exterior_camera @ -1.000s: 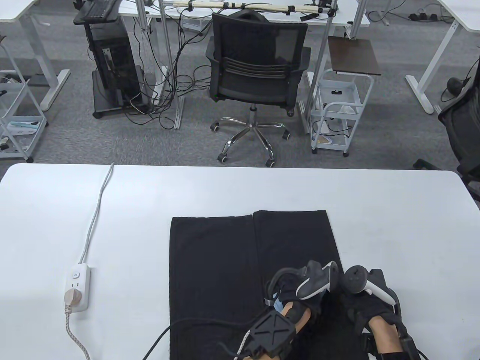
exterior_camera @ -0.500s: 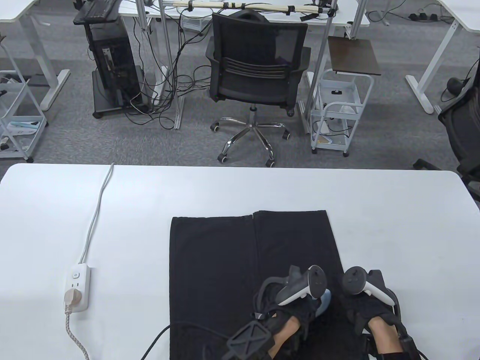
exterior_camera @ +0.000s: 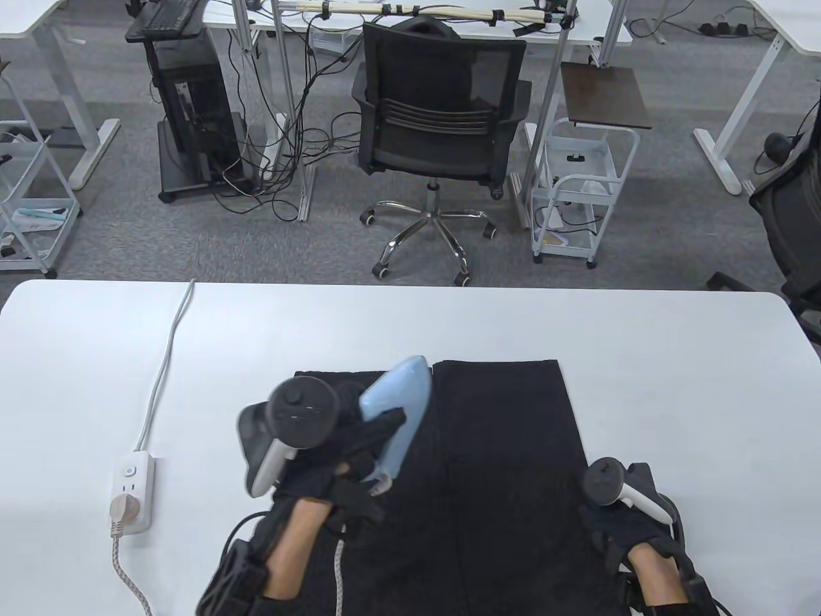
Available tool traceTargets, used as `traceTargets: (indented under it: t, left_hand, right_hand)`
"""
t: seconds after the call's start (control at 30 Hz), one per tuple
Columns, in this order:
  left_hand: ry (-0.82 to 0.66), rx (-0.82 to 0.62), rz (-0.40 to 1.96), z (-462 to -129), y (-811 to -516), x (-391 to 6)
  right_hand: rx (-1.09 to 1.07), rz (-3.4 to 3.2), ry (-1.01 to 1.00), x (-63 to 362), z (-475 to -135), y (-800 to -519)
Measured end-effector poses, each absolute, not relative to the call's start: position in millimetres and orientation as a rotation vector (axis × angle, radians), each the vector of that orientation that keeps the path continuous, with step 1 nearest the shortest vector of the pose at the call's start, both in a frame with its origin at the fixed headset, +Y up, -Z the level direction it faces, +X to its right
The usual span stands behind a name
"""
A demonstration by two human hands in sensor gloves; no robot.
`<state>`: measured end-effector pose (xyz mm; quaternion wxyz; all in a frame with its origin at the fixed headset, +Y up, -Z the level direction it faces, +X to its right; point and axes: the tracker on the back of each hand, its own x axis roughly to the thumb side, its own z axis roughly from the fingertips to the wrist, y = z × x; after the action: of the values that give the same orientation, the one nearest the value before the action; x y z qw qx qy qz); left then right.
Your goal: Iron trousers with electric iron on table
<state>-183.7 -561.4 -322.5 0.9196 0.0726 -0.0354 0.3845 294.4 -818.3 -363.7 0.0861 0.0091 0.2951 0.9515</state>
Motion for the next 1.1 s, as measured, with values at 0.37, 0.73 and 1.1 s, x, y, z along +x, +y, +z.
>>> traceTargets:
  t: [0.37, 0.73, 1.1]
  left_hand:
    - [0.188, 0.281, 0.851, -348.2, -646.8, -331.5]
    - [0.211, 0.242, 0.933, -401.8, -739.3, -336.3]
    - [0.272, 0.154, 0.870, -393.9, -765.1, -334.8]
  right_hand:
    - [0.023, 2.863, 0.875, 292.4, -363.0, -818.9]
    - [0.021, 2.875, 0.866, 291.4, -362.1, -819.6]
    - [0.024, 2.888, 0.869, 290.9, -361.3, -819.8]
